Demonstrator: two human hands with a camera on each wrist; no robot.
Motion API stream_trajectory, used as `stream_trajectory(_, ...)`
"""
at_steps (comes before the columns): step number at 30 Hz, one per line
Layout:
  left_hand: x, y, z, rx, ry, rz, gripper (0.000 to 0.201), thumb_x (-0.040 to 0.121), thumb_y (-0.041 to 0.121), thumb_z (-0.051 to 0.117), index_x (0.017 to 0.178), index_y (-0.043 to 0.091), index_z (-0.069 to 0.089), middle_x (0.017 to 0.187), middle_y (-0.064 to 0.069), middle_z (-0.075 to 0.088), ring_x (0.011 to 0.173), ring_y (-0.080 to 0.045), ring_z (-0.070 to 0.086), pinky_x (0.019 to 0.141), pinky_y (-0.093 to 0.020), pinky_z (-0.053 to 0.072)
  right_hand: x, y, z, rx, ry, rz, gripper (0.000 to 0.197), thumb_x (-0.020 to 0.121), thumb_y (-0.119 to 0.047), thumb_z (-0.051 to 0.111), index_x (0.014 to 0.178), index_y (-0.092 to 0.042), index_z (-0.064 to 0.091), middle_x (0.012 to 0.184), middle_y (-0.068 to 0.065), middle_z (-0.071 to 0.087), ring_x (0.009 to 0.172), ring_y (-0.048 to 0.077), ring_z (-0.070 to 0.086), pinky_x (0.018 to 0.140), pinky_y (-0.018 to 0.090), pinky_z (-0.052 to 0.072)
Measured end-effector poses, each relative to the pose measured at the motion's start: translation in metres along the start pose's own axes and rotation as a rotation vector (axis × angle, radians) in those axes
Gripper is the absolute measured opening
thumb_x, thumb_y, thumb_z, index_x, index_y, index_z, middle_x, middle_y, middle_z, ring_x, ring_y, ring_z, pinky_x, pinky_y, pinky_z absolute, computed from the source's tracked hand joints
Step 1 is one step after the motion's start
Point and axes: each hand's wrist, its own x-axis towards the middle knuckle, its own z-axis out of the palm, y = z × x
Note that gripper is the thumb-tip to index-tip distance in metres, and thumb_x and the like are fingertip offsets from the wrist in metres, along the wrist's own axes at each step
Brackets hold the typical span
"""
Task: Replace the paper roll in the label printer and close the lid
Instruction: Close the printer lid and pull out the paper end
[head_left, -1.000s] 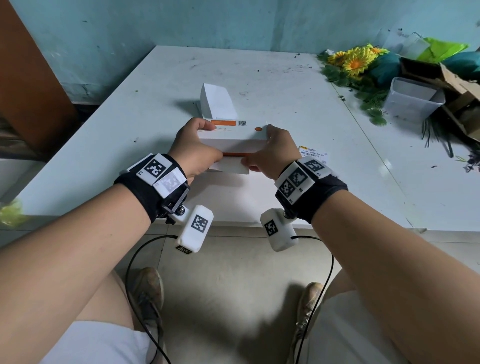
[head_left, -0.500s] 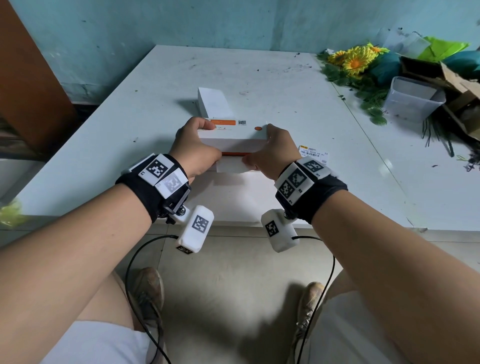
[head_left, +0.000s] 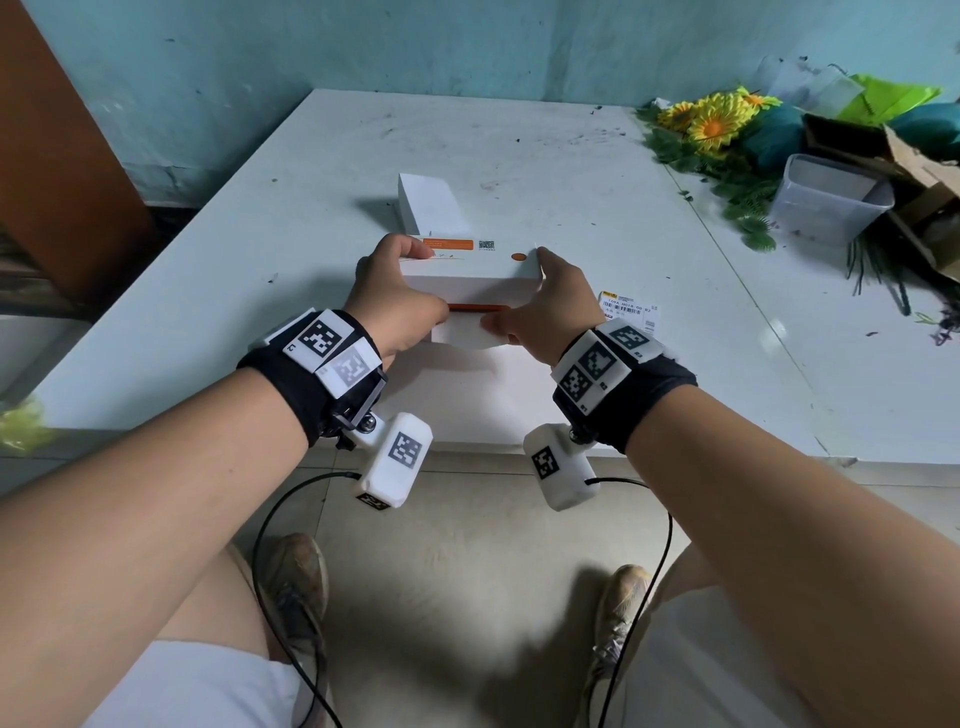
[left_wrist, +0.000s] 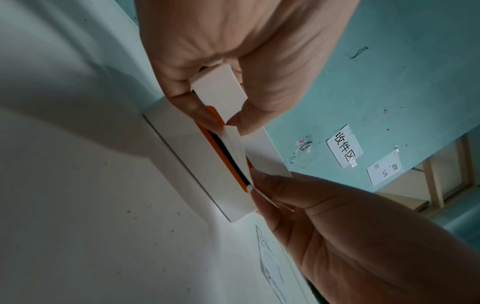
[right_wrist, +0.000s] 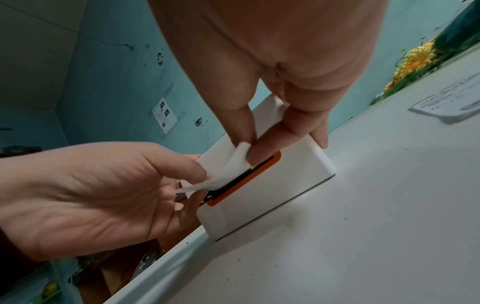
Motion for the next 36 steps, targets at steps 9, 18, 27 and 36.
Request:
stream_trajectory(9, 0.005, -0.001, -0.008, -0.056, -0.011, 0.030, 0.055, 0.077, -0.013, 0.075, 0.115, 0.024, 0.062, 0.126, -0.003, 0.058, 0.092, -0.018, 0.061, 0.074, -0.048, 0.065, -0.004, -0.005, -0.008, 0.117, -0.036, 0.073, 0.064, 0.083, 0.000, 0.081, 0.138, -0.017, 0.056, 0.119, 0.011, 0.070, 0.097, 0.034, 0.077, 0.079, 0.046, 0.069)
stream_trajectory(18, 0.004, -0.002, -0.011, 0.010, -0.025, 0.056, 0.060, 0.075, -0.008, 0.084, 0.117, 0.029, 0.062, 0.128, 0.000, 0.055, 0.112, -0.027, 0.063, 0.077, -0.048, 0.068, 0.000, -0.006, -0.013, 0.229, -0.073, 0.143, 0.078, 0.080, 0.013, 0.080, 0.146, -0.018, 0.051, 0.132, 0.019, 0.065, 0.102, 0.035, 0.077, 0.070, 0.040, 0.070)
stream_trajectory(27, 0.000, 0.001, -0.022, 0.123, -0.118, 0.110, 0.081, 0.076, -0.004, 0.087, 0.144, 0.027, 0.057, 0.133, -0.002, 0.056, 0.111, -0.022, 0.061, 0.078, -0.042, 0.067, -0.002, -0.006, -0.013, 0.198, -0.114, 0.135, 0.094, 0.076, 0.017, 0.082, 0.153, -0.020, 0.044, 0.134, 0.017, 0.057, 0.112, 0.042, 0.070, 0.080, 0.053, 0.068)
stream_trajectory(36, 0.000, -0.002, -0.025, 0.189, -0.152, 0.146, 0.089, 0.071, 0.000, 0.088, 0.147, 0.029, 0.054, 0.137, -0.004, 0.059, 0.113, -0.023, 0.064, 0.094, -0.036, 0.060, -0.002, -0.007, -0.011, 0.090, -0.129, 0.051, 0.108, 0.082, 0.013, 0.079, 0.167, -0.027, 0.026, 0.144, 0.002, 0.048, 0.115, 0.035, 0.066, 0.082, 0.049, 0.068)
